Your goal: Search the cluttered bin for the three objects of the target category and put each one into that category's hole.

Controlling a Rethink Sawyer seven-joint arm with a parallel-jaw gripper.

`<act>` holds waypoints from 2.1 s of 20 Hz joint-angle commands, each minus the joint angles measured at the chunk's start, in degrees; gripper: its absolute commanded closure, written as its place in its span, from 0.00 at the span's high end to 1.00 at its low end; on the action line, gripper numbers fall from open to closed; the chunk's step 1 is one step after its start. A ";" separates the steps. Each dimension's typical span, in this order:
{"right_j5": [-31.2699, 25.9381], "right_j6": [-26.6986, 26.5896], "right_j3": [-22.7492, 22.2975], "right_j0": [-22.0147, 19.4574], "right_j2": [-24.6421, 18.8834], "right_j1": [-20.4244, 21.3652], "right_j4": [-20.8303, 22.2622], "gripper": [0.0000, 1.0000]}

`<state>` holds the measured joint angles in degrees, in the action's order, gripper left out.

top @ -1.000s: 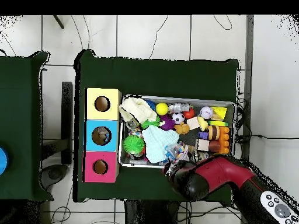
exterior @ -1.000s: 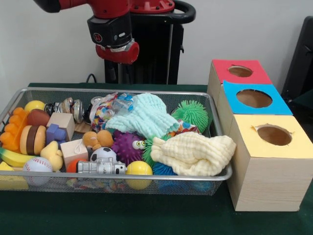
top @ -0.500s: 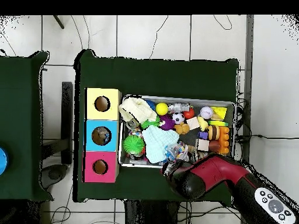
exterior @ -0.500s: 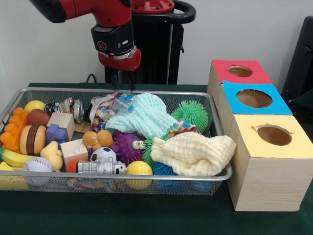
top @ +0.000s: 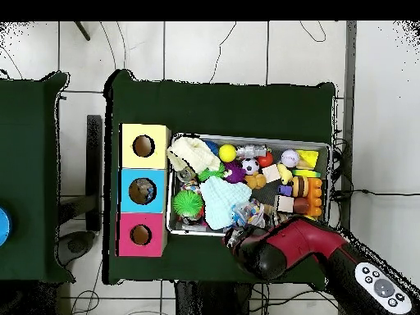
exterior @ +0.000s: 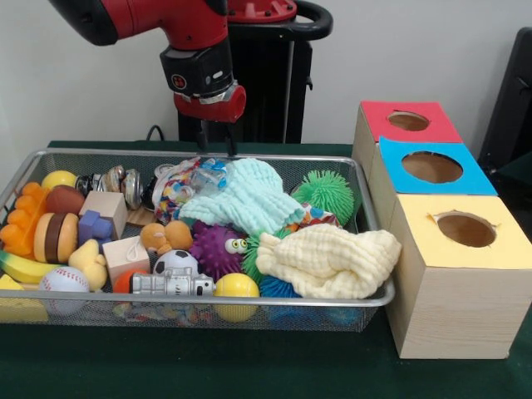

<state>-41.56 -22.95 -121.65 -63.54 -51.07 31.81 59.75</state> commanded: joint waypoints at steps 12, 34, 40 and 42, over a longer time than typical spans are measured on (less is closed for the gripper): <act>1.10 -2.60 10.46 -0.96 1.00 -2.03 2.37 1.00; -0.13 -2.76 14.03 1.76 5.01 -3.02 6.26 1.00; 0.31 -3.44 13.94 1.50 5.04 -2.84 5.42 1.00; 0.10 -3.42 13.62 1.45 4.93 -2.54 5.02 1.00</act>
<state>-41.51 -22.94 -118.65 -62.37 -48.20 29.60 59.73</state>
